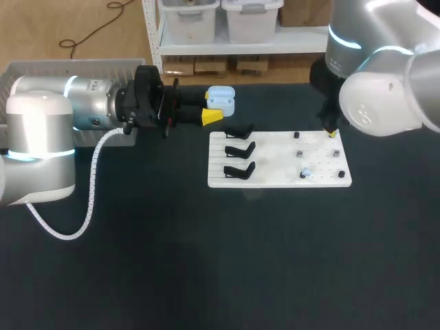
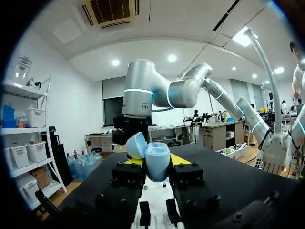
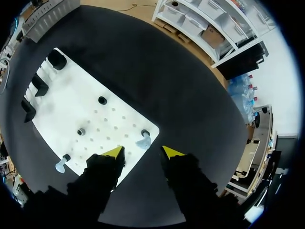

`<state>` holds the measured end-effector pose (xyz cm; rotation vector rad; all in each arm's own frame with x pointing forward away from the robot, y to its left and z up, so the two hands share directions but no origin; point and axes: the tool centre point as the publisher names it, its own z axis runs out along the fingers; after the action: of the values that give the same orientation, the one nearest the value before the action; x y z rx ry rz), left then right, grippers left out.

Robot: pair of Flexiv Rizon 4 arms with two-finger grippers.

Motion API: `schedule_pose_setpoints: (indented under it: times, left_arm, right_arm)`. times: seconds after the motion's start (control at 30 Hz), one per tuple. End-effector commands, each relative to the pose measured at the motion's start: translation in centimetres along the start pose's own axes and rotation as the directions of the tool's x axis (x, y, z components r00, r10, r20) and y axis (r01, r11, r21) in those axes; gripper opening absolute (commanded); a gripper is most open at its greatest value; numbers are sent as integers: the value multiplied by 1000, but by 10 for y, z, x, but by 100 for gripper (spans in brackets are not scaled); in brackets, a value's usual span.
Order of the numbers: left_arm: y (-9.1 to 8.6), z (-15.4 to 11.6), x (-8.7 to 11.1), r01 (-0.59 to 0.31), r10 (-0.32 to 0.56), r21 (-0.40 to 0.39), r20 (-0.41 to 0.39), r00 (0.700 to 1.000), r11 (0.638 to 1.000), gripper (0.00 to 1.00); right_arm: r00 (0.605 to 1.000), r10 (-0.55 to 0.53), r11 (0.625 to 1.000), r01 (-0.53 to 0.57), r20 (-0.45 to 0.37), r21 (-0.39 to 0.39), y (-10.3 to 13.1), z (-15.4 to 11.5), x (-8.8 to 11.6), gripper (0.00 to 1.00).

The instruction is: Pick up each earbud case from the left stands, insert the matching earbuds, close the lid, and place the case in the box.

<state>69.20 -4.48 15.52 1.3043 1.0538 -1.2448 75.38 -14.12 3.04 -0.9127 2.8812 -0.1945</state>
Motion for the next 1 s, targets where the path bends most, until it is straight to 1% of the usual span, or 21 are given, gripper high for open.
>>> schedule_pose_setpoints:
  times: [0.03, 0.17, 0.33, 0.73, 0.9, 1.0]
  left_arm:
    - [1, 0, 1, -1, 1, 1, 1, 1000, 1000, 0]
    - [1, 0, 1, -1, 1, 1, 1, 1000, 1000, 0]
    - [1, 0, 1, -1, 1, 1, 1, 1000, 1000, 0]
    - [1, 0, 1, -1, 1, 1, 1, 1000, 1000, 0]
    - [1, 0, 1, -1, 1, 1, 1, 1000, 1000, 0]
    - [1, 0, 1, -1, 1, 1, 1, 1000, 1000, 0]
  right_arm:
    - [1000, 1, 1000, -1, -2, -1, 0, 5, 0, 47]
    - [1000, 5, 1000, -5, -2, -5, 1, 9, 0, 45]
    - [1000, 10, 1000, -10, 2, 1, 0, 12, 1, 45]
    - [1000, 12, 999, -13, 18, 33, -1, 17, -2, 41]
    - [1000, 14, 999, -15, 20, 42, -2, 18, -2, 36]
    - [1000, 13, 999, -14, 21, 47, -3, 18, -2, 36]
